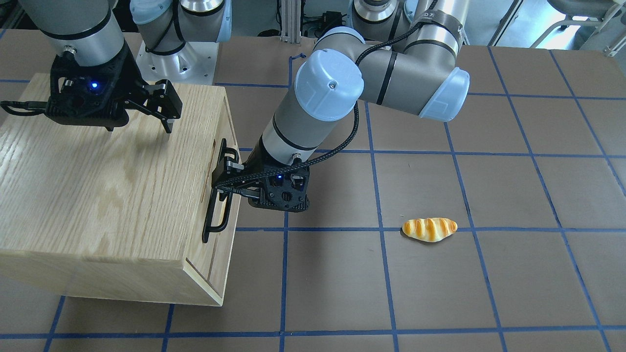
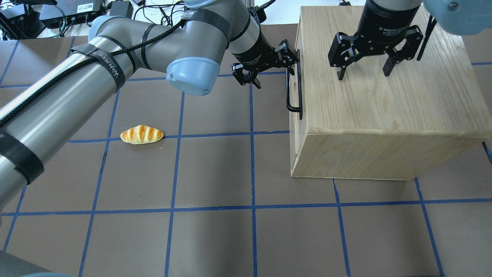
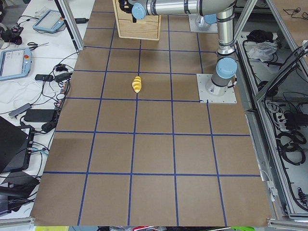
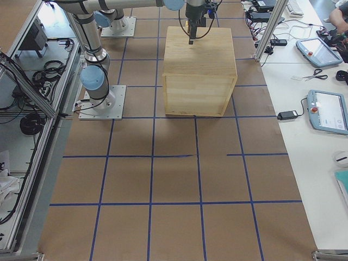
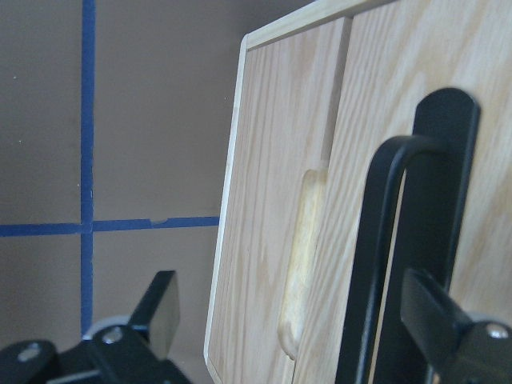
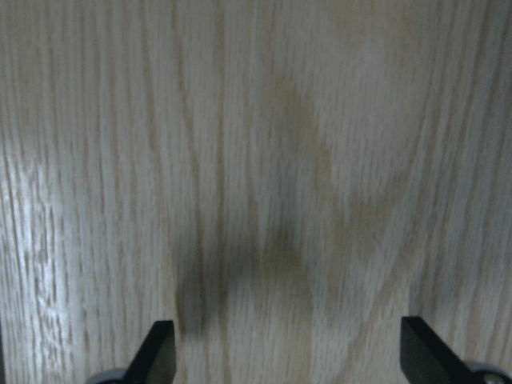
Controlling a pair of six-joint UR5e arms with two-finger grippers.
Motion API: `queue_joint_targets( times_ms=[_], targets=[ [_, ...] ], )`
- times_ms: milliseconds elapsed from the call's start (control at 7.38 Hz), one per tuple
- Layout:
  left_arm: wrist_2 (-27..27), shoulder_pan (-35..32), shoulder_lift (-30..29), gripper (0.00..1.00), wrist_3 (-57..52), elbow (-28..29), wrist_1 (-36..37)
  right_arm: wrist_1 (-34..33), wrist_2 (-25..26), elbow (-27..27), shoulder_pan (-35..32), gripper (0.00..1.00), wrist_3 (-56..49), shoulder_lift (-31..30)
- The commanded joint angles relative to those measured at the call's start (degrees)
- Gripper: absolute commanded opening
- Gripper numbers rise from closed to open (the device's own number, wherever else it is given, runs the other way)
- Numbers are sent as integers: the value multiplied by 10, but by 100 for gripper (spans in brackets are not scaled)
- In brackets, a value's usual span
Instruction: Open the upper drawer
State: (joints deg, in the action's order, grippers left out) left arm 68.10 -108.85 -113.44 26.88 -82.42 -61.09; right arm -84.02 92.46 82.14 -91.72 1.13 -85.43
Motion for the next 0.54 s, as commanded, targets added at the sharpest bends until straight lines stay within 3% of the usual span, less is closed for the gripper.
queue_joint_targets(
  times_ms=[0,406],
  targets=[
    [2,0,-3,100,-7,-3,0,0,0,-1,0,100,-1,0],
    [6,0,1,100,-17,-24,4,0,0,-1,0,100,0,0]
  ],
)
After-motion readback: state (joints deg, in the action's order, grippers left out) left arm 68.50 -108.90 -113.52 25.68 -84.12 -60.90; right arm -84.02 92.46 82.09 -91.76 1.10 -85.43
